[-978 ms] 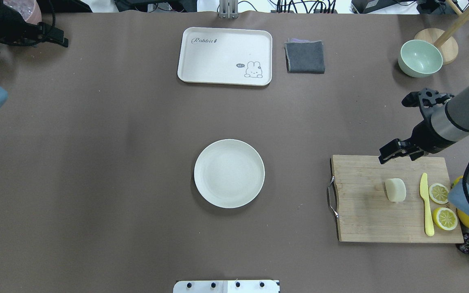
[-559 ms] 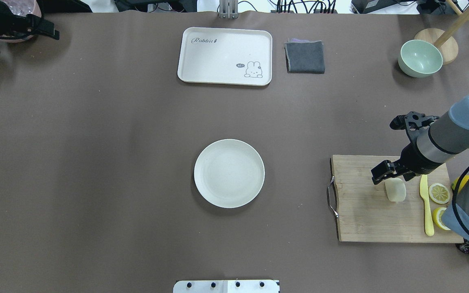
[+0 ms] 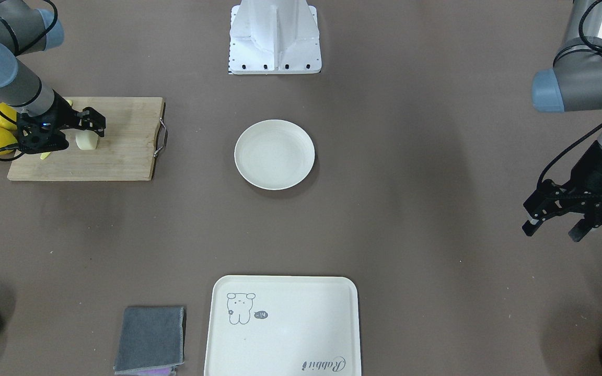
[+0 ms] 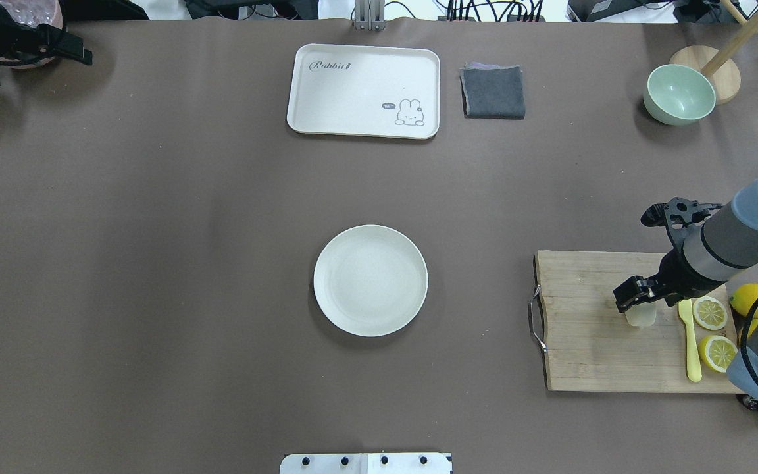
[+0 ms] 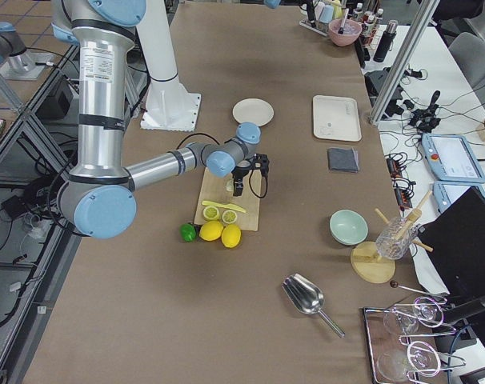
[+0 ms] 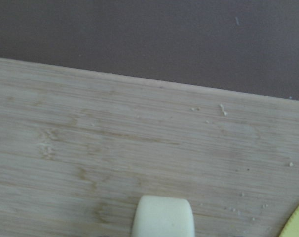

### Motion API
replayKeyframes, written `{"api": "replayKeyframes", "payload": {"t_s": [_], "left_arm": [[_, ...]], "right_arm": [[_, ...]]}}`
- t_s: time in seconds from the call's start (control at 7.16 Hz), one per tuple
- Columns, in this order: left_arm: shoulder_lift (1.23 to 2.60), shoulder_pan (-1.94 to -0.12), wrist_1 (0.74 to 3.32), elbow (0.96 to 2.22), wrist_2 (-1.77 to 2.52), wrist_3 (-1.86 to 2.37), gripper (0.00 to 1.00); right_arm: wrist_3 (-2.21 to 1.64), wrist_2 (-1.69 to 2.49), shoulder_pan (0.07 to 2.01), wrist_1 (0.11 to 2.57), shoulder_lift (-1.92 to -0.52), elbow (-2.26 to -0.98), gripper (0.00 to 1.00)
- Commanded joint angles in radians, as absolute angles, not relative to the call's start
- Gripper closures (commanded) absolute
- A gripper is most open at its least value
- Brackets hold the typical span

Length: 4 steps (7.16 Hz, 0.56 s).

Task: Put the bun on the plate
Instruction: 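Lower the right gripper onto the pale yellow bun and grasp it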

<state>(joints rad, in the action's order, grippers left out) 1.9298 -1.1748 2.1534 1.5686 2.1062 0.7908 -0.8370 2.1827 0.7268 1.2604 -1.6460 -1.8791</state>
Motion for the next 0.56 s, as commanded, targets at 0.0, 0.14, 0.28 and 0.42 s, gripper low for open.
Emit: {"api": "replayKeyframes", "payload": {"t_s": [0.0,0.14,0.28,0.42], "left_arm": [[1.928,-1.161,2.157,1.572,2.063,0.798,0.03],[1.928,-1.161,2.157,1.571,2.063,0.798,0.03],[1.928,-1.161,2.158,1.571,2.065,0.799,0.03],[1.93,-1.161,2.161,1.568,2.066,0.798,0.03]], "right_arm": [[-0.844,2.166,0.712,1.249,-1.646,-1.882,0.71],[-0.844,2.143,0.71,1.249,-1.637,-1.878,0.96],[-0.841,2.126,0.712,1.249,-1.62,-1.893,1.0],[-0.838,2.123,0.719,1.252,-1.586,-1.917,1.0]]}}
